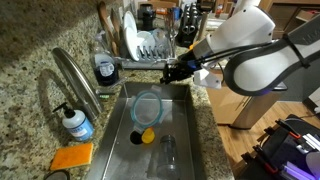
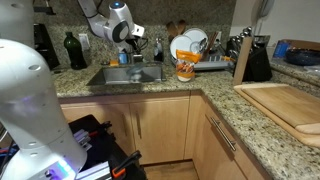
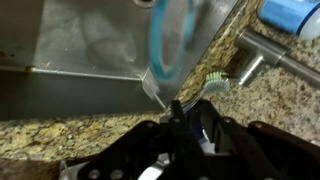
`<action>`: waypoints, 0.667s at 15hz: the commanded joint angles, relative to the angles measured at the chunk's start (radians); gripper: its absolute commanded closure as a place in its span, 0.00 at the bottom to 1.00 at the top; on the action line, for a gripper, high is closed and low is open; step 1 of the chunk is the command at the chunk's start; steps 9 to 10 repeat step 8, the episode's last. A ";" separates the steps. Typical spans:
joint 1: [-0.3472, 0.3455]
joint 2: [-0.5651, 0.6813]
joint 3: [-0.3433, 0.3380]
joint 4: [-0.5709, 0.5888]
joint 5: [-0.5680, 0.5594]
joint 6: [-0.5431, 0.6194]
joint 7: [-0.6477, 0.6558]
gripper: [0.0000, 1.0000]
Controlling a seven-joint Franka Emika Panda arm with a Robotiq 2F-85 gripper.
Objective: Pick up the lid from the right side of the countertop and put it in the sink
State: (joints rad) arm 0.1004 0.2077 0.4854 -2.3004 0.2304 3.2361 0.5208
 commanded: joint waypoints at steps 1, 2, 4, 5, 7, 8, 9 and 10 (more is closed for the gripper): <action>-0.123 -0.015 0.053 0.000 0.028 -0.023 -0.009 0.44; -0.148 -0.021 0.063 -0.006 0.033 -0.024 -0.003 0.36; -0.118 -0.080 -0.003 -0.054 0.021 -0.031 0.018 0.22; -0.118 -0.013 0.014 -0.004 0.009 0.000 0.004 0.40; -0.118 -0.033 0.000 -0.018 0.009 -0.002 0.008 0.26; -0.118 -0.042 -0.001 -0.023 0.010 -0.004 0.009 0.22; -0.118 -0.042 -0.001 -0.023 0.010 -0.004 0.009 0.22; -0.118 -0.042 -0.001 -0.023 0.010 -0.004 0.009 0.22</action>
